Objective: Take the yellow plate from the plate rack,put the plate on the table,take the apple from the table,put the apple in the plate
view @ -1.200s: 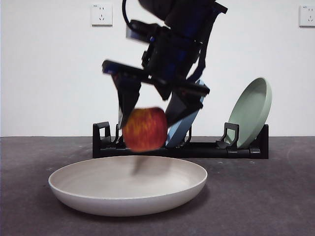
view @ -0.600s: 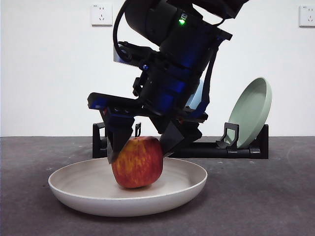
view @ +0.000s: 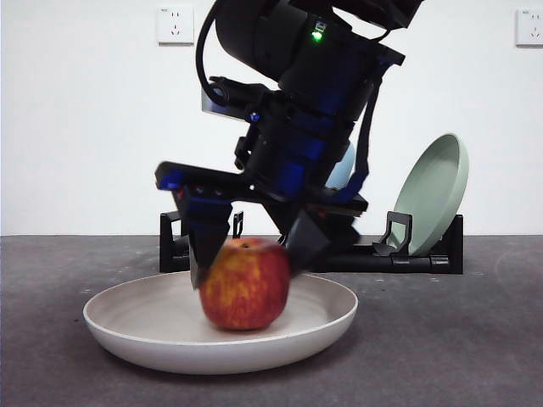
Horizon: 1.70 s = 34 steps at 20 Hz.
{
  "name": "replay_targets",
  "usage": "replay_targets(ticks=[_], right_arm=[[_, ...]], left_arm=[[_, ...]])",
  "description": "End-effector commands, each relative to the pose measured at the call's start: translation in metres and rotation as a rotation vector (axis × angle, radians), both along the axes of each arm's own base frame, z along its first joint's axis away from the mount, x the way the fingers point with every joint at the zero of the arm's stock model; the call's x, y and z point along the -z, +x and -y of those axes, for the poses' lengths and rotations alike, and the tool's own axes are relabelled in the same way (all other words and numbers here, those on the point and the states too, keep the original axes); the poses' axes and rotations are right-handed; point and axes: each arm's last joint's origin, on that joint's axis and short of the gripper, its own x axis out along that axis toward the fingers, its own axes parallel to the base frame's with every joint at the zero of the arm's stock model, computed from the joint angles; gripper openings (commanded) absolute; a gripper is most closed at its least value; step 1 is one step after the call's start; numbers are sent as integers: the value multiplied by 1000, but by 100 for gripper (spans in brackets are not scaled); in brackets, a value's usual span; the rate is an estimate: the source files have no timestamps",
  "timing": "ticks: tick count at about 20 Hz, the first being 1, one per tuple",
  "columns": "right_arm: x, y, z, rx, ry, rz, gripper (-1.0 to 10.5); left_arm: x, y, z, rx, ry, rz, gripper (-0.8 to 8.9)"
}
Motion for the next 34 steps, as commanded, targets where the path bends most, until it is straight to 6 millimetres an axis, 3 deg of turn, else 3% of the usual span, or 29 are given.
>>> replay_targets(ticks=[1, 5, 8, 14, 22, 24, 26, 28, 29, 30, 34], right_arm=[[1, -3, 4, -4, -21, -9, 666], [-43, -11, 14, -23, 71, 87, 666], [-88, -32, 38, -31, 128, 126, 661], [-134, -77, 88, -105, 168, 57, 657], [-152, -130, 150, -193, 148, -135, 612], [-154, -139, 160, -205, 145, -164, 525], [-155, -144, 167, -203, 142, -165, 402], [-156, -148, 172, -204, 148, -160, 181], [-157, -149, 173, -205, 154, -154, 32], [-158, -150, 175, -206, 160, -148, -11], [-159, -152, 177, -204, 170, -136, -2]], left_arm=[[0, 0, 0, -2, -7, -4, 280], [0, 0, 0, -2, -5, -4, 279], [1, 0, -1, -2, 2, -6, 280], [6, -1, -3, 2, 63, -27, 280], [14, -4, -7, 37, 124, -98, 278], [16, -5, -7, 65, 136, -123, 246], [17, -6, -7, 91, 148, -147, 117], [19, -6, -7, 97, 159, -165, -24], [20, -6, -7, 92, 164, -173, -8], [21, -6, -6, 92, 175, -177, -8], [23, -5, -5, 84, 208, -184, -8]])
